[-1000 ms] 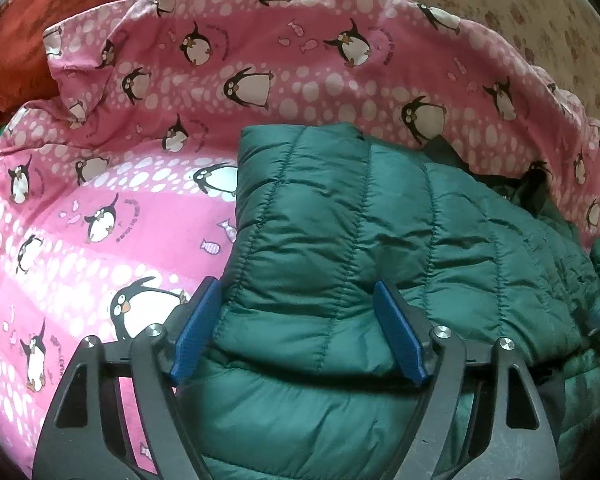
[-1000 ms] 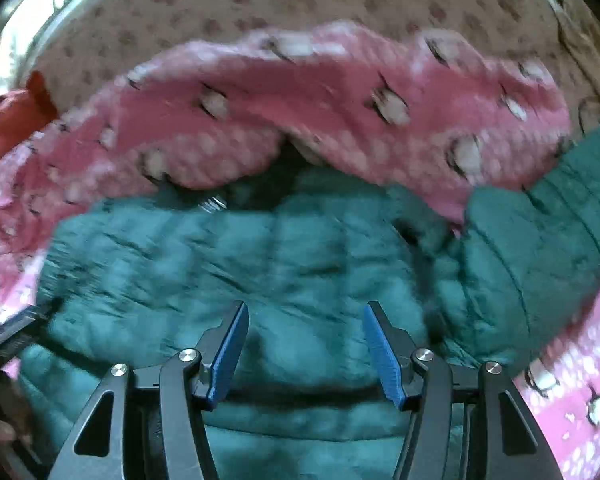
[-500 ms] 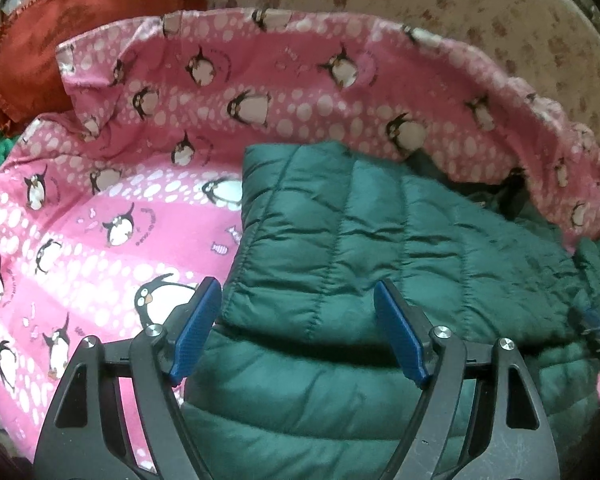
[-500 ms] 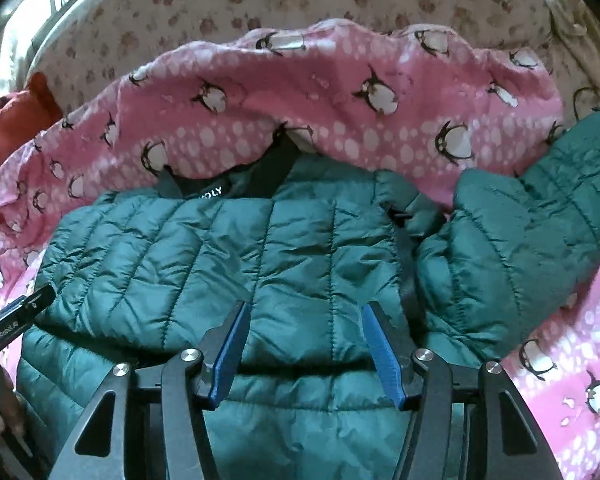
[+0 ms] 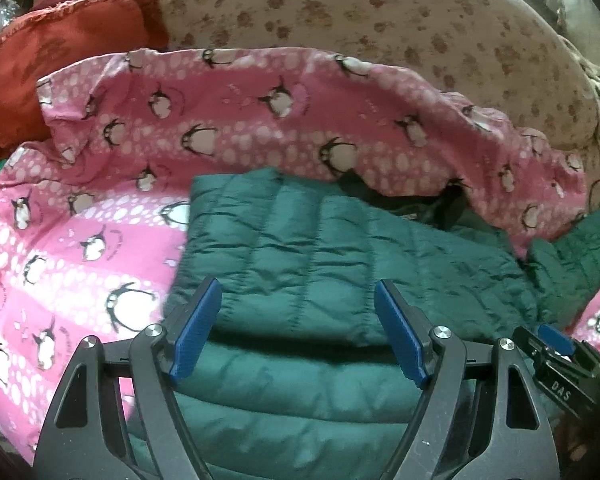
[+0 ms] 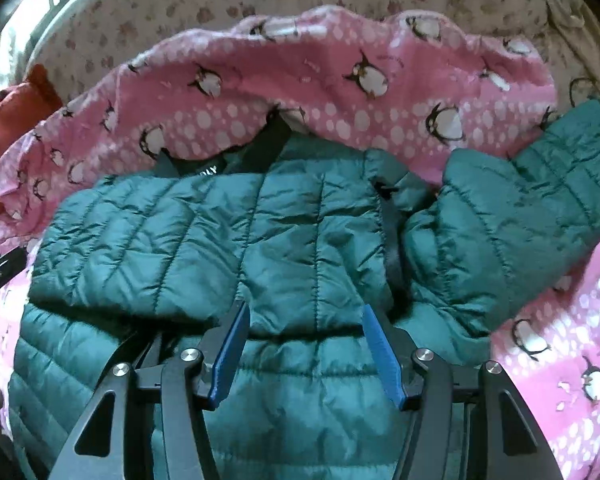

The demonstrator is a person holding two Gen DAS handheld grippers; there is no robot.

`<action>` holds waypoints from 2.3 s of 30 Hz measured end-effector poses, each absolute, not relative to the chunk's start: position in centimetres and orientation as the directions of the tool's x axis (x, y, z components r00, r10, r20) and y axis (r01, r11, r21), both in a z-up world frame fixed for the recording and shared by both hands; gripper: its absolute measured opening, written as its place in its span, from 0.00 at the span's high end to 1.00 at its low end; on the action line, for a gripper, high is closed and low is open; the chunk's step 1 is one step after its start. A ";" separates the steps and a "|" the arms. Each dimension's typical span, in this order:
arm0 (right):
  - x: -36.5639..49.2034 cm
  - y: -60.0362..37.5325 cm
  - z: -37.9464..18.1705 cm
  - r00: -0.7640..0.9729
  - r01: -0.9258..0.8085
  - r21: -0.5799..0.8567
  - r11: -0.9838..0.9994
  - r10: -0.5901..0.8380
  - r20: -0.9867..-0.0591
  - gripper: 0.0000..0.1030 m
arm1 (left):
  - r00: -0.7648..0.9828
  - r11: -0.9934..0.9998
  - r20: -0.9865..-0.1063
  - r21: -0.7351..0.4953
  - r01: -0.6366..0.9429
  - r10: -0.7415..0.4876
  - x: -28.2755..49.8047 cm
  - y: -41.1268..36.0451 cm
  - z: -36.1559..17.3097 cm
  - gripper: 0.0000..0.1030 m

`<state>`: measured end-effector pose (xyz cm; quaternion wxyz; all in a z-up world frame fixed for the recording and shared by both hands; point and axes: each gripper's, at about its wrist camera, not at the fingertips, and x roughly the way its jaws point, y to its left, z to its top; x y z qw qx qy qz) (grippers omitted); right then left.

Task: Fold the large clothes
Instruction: 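Move the right gripper toward the other green sleeve cuff, then close the right gripper on the other sleeve cuff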

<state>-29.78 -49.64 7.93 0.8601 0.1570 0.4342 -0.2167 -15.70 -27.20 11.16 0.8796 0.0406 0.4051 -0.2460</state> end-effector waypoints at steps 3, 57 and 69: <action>-30.7 -49.7 8.9 0.542 0.509 0.080 0.857 -0.247 -0.803 0.45 | 0.541 0.868 -0.735 -0.129 0.480 -0.409 -16.2 -28.4 10.9 0.23; -36.1 -62.9 10.1 0.448 0.702 0.013 0.712 -0.428 -0.785 0.41 | 0.463 0.855 -0.763 -0.220 0.470 -0.451 -17.3 -28.4 8.9 0.23; -39.4 -70.0 12.0 0.411 0.789 0.021 0.613 -0.502 -0.761 0.41 | 0.436 0.856 -0.766 -0.280 0.435 -0.472 -16.3 -28.2 8.1 0.23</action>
